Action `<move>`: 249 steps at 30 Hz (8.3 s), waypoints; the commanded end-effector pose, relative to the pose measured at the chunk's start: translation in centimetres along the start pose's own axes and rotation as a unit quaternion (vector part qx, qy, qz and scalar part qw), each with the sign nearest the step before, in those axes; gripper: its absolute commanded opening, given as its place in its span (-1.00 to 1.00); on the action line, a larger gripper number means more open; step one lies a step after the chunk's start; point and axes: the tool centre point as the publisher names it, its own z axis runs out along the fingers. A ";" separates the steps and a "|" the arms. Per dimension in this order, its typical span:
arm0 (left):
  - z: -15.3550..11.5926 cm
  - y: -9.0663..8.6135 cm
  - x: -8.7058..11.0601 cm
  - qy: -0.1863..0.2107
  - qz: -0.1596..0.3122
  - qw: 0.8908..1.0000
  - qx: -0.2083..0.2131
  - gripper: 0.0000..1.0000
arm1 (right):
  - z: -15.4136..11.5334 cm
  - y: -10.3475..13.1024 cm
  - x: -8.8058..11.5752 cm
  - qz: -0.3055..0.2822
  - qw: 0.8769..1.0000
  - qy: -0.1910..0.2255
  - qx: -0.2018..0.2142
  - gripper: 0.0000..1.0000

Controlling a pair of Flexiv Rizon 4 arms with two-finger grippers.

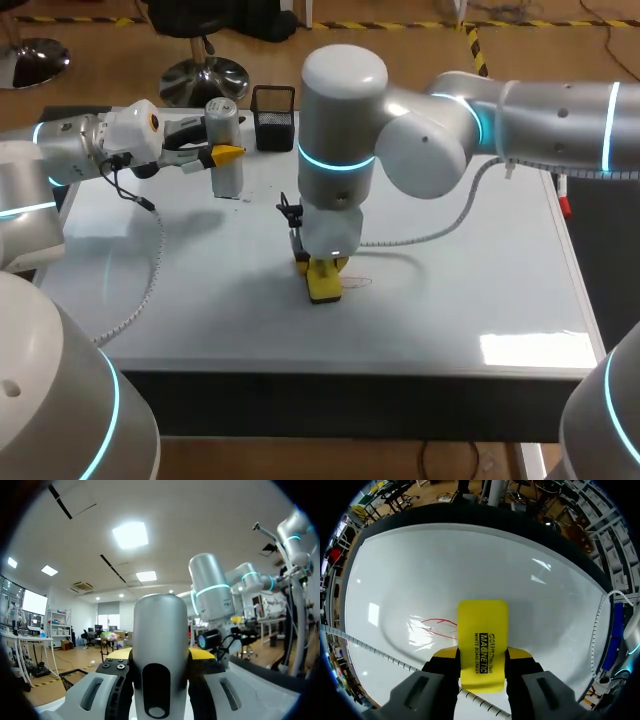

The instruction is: Pick up the inspection probe, press it on each red-marked spot on the whiteboard one by one, put down the probe, pick up the eraser, and wipe off all the red marks.

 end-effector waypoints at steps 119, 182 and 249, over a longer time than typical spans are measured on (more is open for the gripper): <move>0.0 -0.1 0.1 -0.001 0.001 1.000 0.000 -1.00 | -9.9 -26.3 20.5 0.060 0.997 0.042 0.006 -1.00; 0.0 -0.1 0.1 -0.001 0.001 1.000 0.000 -1.00 | -4.1 -34.6 8.4 0.024 0.999 -0.007 -0.043 -1.00; 0.0 -0.1 0.1 -0.001 0.001 1.000 0.000 -1.00 | -19.8 -24.5 18.7 0.276 0.953 -0.089 0.085 1.00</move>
